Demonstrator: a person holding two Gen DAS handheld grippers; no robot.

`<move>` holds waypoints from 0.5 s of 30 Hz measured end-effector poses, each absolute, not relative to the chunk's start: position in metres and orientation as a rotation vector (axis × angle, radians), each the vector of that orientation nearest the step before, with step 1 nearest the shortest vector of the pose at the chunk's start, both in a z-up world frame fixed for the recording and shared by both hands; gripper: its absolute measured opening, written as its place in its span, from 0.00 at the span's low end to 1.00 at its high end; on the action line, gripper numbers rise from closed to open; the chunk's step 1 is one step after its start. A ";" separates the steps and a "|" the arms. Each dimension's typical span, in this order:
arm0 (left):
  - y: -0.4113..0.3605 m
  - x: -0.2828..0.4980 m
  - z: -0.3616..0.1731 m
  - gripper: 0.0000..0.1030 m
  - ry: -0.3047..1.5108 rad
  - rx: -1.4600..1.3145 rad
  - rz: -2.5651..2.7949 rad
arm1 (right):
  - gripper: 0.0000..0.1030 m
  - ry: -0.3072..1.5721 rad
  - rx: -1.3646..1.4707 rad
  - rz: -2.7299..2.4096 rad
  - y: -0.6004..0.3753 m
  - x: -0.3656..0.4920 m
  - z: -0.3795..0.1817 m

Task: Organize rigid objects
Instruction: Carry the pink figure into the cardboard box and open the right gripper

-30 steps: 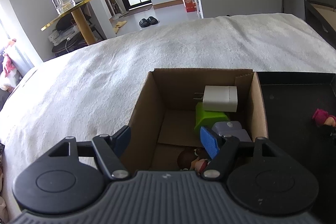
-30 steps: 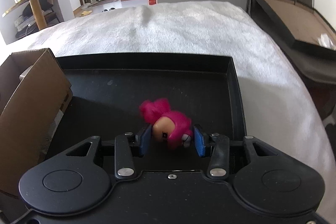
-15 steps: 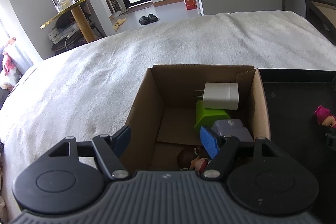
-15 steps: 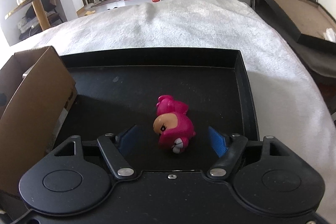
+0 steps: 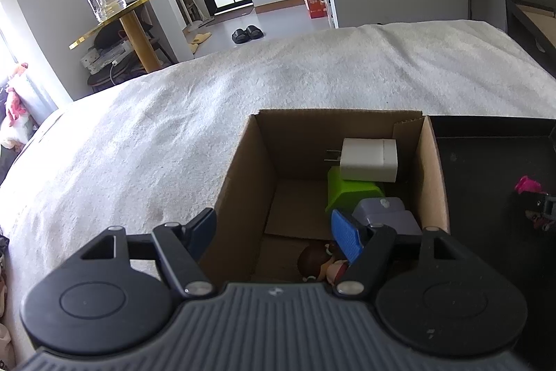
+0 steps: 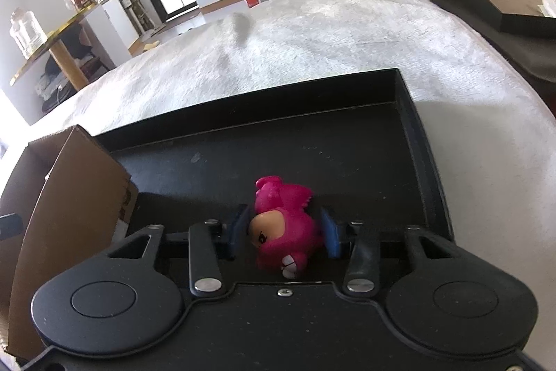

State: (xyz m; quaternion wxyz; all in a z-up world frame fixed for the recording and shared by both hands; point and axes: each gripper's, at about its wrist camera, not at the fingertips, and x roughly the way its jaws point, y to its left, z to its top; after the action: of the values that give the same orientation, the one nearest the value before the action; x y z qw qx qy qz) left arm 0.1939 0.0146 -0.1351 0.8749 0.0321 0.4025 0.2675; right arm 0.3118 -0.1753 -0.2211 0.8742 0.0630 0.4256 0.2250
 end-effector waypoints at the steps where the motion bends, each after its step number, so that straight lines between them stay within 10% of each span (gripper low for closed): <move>1: 0.016 0.193 -0.135 0.70 0.838 0.065 0.561 | 0.42 0.888 0.127 0.470 -0.174 0.311 -0.220; 15: 0.037 0.177 -0.127 0.70 0.800 0.019 0.574 | 0.42 0.755 0.056 0.522 -0.140 0.297 -0.169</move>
State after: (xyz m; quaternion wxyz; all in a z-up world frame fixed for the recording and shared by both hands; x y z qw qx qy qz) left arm 0.1774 0.0368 -0.1267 0.8812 0.0092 0.3838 0.2757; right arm 0.2967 -0.1402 -0.1686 0.8961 0.0271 0.3643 0.2520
